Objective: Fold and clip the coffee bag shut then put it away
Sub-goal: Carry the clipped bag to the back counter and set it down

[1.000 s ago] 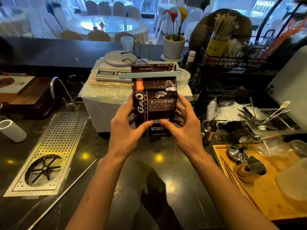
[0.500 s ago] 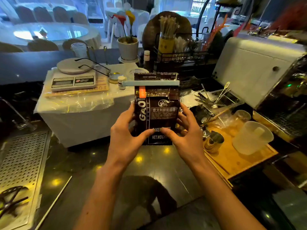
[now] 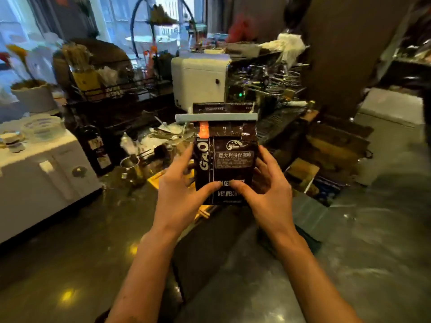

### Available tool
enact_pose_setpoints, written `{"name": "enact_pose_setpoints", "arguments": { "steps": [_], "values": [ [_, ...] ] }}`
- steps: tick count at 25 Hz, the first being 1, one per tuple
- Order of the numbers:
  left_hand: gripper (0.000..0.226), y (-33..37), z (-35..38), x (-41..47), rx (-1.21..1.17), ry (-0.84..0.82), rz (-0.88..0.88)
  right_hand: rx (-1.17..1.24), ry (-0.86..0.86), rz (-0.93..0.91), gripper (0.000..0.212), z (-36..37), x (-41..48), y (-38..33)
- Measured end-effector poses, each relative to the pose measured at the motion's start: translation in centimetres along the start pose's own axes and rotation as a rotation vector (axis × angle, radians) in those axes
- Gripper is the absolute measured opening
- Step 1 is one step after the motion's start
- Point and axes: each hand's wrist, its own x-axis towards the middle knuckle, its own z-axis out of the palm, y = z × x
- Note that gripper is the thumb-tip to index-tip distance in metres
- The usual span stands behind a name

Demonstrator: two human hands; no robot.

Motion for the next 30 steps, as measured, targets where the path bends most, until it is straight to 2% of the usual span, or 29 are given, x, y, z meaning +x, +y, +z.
{"name": "enact_pose_setpoints", "arguments": {
  "steps": [7,12,20,30],
  "values": [
    [0.094,6.6,16.1,-1.2,-0.189,-0.339,0.103,-0.204,0.359,0.071,0.085,-17.2,-5.9,-0.7],
    [0.093,10.2,23.1,-2.5,-0.259,-0.538,0.183,-0.329,0.568,0.123,0.084,-23.8,-9.8,-1.9],
    [0.093,10.4,27.8,-0.9,-0.378,-0.73,0.25,-0.464,0.754,0.164,0.082,-25.6,-10.4,-1.8],
    [0.095,5.3,28.6,5.3,-0.454,-0.765,0.197,-0.477,0.81,0.202,0.082,-21.6,-5.3,1.3]
  ]
}}
